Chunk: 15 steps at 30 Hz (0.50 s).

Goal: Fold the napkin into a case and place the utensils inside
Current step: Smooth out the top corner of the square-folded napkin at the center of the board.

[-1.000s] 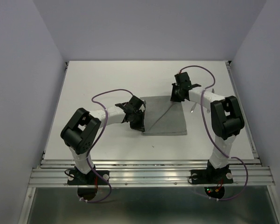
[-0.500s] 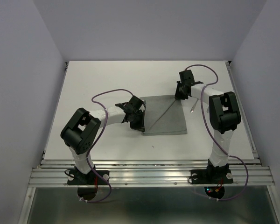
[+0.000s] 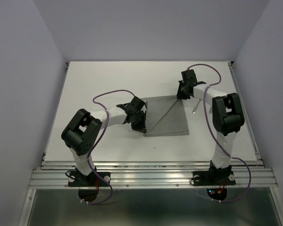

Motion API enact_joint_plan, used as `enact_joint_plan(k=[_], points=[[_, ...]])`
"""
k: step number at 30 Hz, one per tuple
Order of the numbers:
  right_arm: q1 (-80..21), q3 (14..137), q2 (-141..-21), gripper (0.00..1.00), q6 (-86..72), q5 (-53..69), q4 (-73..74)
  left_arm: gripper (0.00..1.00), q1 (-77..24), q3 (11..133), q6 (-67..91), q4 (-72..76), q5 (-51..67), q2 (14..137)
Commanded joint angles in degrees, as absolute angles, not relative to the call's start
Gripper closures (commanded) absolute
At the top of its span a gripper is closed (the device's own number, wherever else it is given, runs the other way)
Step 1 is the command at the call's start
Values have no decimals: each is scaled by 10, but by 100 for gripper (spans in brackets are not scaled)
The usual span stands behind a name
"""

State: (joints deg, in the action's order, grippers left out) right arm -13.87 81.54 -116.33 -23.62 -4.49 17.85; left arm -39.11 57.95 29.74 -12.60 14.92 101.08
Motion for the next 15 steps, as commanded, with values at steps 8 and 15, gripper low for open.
enact_joint_plan(k=[8, 15], points=[[-136, 821, -1145, 82, -243, -45, 170, 100, -350, 584, 265, -191, 87, 1029], [-136, 818, -1173, 83, -250, -54, 163, 100, -339, 597, 260, -196, 88, 1036]])
